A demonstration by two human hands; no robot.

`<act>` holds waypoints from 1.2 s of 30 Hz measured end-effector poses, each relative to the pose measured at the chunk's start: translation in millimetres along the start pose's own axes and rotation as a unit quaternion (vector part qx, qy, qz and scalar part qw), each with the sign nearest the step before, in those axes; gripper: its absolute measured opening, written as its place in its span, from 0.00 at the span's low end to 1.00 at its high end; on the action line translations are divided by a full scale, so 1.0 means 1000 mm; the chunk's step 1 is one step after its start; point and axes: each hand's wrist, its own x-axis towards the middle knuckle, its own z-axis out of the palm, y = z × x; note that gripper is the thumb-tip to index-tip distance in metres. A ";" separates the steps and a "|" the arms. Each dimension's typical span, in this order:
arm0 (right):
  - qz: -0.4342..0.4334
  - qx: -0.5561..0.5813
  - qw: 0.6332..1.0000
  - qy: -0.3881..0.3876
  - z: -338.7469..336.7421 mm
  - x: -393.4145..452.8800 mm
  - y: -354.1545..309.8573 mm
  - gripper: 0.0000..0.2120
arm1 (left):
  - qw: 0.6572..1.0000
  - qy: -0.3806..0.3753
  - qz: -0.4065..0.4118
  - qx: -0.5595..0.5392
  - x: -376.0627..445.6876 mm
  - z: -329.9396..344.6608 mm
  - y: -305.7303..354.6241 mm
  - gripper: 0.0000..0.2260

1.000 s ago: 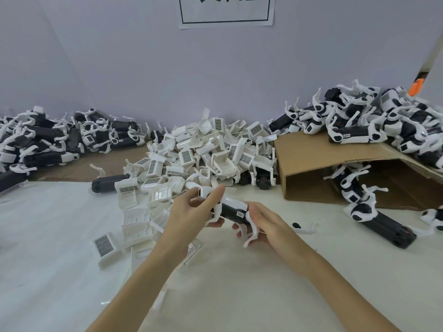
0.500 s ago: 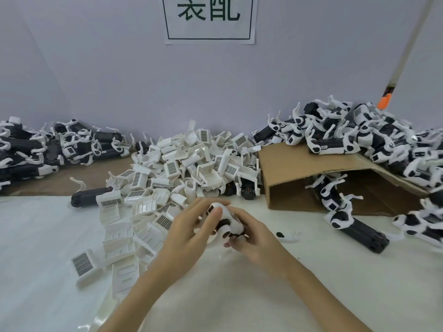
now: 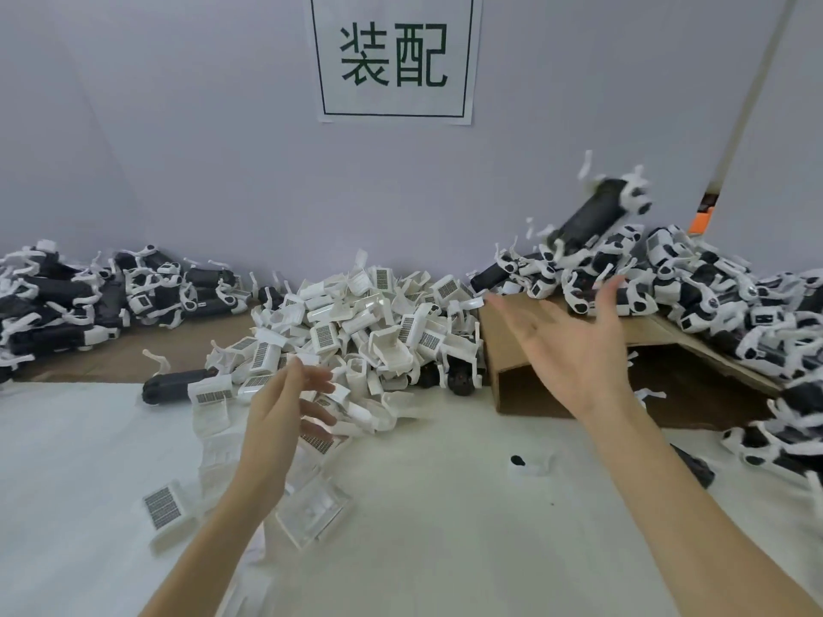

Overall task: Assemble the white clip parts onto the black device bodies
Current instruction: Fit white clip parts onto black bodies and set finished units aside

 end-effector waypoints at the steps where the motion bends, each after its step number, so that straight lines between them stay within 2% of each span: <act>1: 0.020 -0.010 1.000 0.000 -0.001 0.004 -0.002 0.52 | 1.000 0.008 -0.002 0.015 0.000 0.000 -0.003 0.19; 5: 0.155 -0.080 0.984 -0.026 -0.020 -0.003 0.044 0.39 | 0.991 0.008 0.036 0.129 -0.001 0.005 -0.011 0.11; 8: 0.198 -0.110 0.974 -0.001 -0.029 -0.009 0.087 0.32 | 0.961 0.018 0.098 0.259 0.000 0.007 -0.018 0.06; 10: 0.222 -0.101 0.970 0.020 -0.031 -0.010 0.108 0.29 | 0.952 0.033 0.130 0.276 0.004 0.004 -0.019 0.04; 13: 0.240 -0.060 0.968 0.031 -0.036 -0.007 0.126 0.26 | 0.957 0.071 0.135 0.247 0.019 -0.015 -0.016 0.07; 17: 0.238 -0.013 0.971 0.026 -0.051 -0.002 0.133 0.25 | 0.938 0.146 0.080 0.304 0.056 -0.053 -0.021 0.06; 20: 0.238 0.013 0.971 0.025 -0.062 0.002 0.134 0.25 | 0.905 0.136 0.050 0.401 0.091 -0.070 -0.025 0.07; 23: 0.256 0.018 0.966 0.023 -0.065 0.014 0.136 0.24 | 0.854 0.116 0.063 0.502 0.133 -0.083 -0.021 0.09; 26: 0.267 0.003 0.964 0.004 -0.059 0.038 0.136 0.24 | 0.828 0.105 0.074 0.546 0.174 -0.094 -0.017 0.10; 31: 0.314 0.102 0.943 -0.050 -0.063 0.071 0.148 0.27 | 0.759 0.128 0.096 0.631 0.236 -0.090 -0.021 0.08; 33: 0.326 0.118 0.935 -0.066 -0.068 0.079 0.150 0.31 | 0.753 0.114 0.117 0.637 0.266 -0.081 -0.024 0.11; 36: 0.321 0.109 0.939 -0.064 -0.072 0.086 0.150 0.37 | 0.784 0.026 0.089 0.614 0.312 -0.064 -0.034 0.13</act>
